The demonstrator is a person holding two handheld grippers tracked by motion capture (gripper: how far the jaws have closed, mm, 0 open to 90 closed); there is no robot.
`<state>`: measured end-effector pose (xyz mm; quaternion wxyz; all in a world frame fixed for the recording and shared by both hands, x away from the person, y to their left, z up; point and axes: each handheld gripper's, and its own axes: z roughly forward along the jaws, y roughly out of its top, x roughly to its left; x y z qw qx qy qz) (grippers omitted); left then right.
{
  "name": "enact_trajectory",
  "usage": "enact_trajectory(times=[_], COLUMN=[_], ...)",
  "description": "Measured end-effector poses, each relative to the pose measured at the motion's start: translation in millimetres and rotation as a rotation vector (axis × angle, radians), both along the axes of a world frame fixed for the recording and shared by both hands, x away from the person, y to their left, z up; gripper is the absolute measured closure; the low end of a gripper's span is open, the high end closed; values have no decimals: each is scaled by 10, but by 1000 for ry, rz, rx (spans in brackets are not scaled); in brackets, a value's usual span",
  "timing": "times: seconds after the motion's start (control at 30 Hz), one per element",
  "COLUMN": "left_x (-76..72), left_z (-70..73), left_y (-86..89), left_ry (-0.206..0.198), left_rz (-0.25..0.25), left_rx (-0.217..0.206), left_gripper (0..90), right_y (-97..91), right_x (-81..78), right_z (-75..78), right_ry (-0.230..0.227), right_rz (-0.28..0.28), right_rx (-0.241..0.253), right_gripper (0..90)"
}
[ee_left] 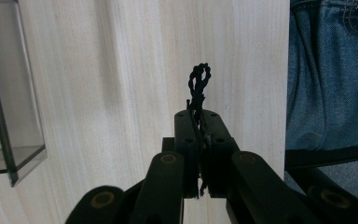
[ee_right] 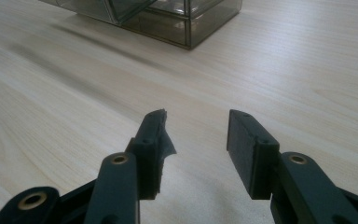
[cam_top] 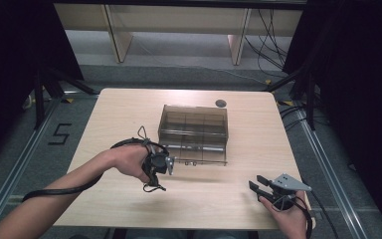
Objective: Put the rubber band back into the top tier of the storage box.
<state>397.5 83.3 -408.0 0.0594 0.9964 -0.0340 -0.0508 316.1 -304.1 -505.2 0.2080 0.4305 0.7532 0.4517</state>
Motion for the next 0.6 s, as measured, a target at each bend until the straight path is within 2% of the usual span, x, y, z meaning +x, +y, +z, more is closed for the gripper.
enact_trajectory(times=[0.03, 0.07, 0.1, 0.17, 0.3, 0.4, 0.6], left_x=[-15, -11, 13, 21, 38, 46, 71], left_z=[-6, -2, 13, 21, 42, 54, 69], left_y=[3, 3, 0, -1, -7, -15, -18], left_ry=[12, 12, 2, -1, -2, 0, 3], left_rz=[27, 27, -1, -1, 2, -2, -2], left_rx=[-17, -17, 3, 6, 2, 4, 8], left_gripper=[860, 861, 861, 861, 861, 861, 860], right_y=[9, 23, 16, 8, 11, 1, 0], right_x=[-10, -28, -14, -5, -13, 2, -3], right_z=[1, 5, -3, -6, -3, -8, -6], right_ry=[10, 31, 14, 4, 12, -7, -2], right_rz=[-10, -24, -14, -9, -12, 0, 0], right_rx=[6, 18, 7, 2, 7, -6, -1], right_gripper=[579, 579, 579, 579, 580, 579, 580])
